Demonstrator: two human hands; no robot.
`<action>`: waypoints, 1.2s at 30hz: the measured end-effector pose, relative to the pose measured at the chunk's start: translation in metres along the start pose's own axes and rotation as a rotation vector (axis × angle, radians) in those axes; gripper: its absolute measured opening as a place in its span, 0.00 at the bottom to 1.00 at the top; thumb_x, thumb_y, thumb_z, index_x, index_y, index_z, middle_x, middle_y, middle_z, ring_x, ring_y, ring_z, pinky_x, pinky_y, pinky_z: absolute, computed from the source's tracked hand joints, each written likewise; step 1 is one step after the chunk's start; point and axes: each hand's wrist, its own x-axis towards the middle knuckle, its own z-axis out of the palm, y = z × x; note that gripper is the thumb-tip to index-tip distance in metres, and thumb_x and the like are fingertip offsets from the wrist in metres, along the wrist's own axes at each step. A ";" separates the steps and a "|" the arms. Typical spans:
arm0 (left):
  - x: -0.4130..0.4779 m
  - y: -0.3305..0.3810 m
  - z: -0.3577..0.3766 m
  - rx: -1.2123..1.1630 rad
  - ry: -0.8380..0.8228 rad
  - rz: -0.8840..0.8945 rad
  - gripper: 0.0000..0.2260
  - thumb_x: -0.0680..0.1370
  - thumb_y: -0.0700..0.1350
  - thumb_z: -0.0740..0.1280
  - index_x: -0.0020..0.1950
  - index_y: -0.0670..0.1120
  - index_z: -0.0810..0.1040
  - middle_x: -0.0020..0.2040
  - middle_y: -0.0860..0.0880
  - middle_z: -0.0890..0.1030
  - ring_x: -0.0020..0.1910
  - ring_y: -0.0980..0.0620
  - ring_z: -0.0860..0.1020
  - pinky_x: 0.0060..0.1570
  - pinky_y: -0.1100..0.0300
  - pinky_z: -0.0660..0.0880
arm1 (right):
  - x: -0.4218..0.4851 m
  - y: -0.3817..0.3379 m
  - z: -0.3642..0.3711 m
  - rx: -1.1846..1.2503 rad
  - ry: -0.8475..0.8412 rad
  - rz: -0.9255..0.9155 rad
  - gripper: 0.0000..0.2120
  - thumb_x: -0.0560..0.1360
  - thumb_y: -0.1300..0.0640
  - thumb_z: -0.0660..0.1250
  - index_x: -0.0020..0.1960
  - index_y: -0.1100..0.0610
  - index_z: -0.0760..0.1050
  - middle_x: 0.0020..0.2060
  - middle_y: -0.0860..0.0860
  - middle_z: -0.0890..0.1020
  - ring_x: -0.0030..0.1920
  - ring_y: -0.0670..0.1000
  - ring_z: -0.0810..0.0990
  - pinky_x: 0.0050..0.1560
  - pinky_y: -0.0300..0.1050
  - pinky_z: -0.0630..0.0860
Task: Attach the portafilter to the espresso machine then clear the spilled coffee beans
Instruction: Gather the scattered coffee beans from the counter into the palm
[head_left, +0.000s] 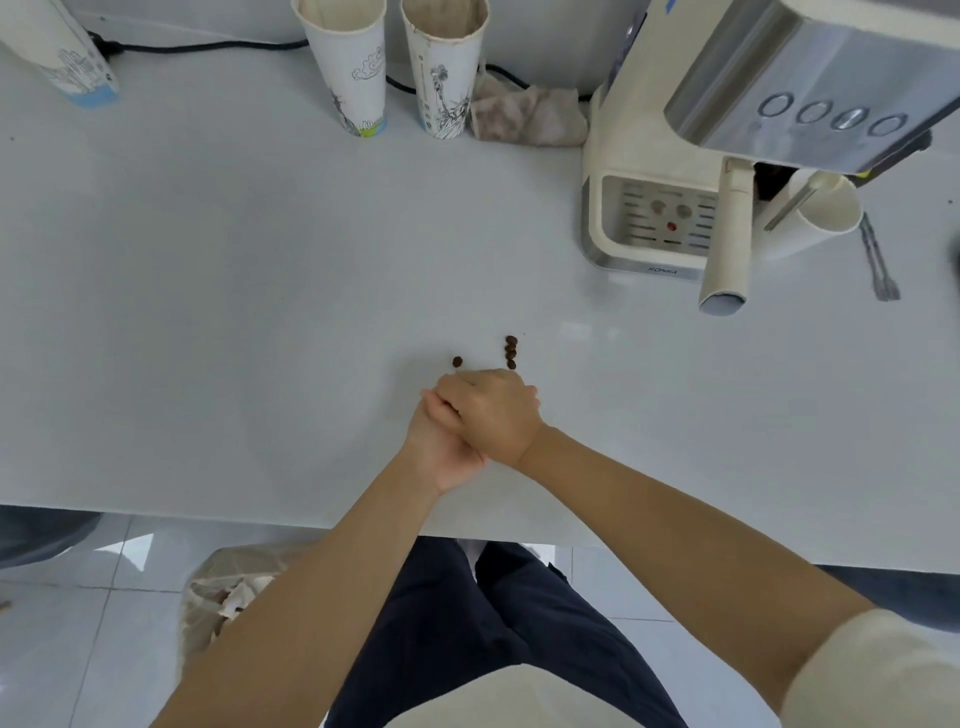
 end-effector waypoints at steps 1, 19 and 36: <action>-0.002 -0.001 0.002 -0.004 0.008 0.002 0.19 0.80 0.45 0.47 0.52 0.39 0.75 0.44 0.42 0.85 0.53 0.44 0.77 0.58 0.53 0.70 | 0.000 -0.001 -0.004 -0.019 0.010 -0.016 0.17 0.68 0.60 0.59 0.21 0.61 0.68 0.14 0.52 0.67 0.19 0.49 0.56 0.25 0.31 0.54; -0.008 0.011 -0.023 -0.070 0.202 0.140 0.18 0.80 0.44 0.52 0.46 0.35 0.79 0.35 0.41 0.85 0.33 0.48 0.84 0.37 0.56 0.81 | 0.011 0.038 -0.032 0.012 -0.112 0.197 0.18 0.70 0.53 0.57 0.46 0.66 0.79 0.39 0.60 0.83 0.38 0.58 0.82 0.34 0.46 0.79; -0.031 0.015 -0.054 -0.223 0.251 0.191 0.26 0.79 0.43 0.52 0.31 0.35 0.83 0.29 0.42 0.83 0.26 0.50 0.82 0.31 0.60 0.81 | 0.014 0.065 0.017 -0.331 -0.390 -0.259 0.07 0.61 0.64 0.74 0.33 0.61 0.75 0.30 0.54 0.78 0.31 0.56 0.77 0.30 0.41 0.71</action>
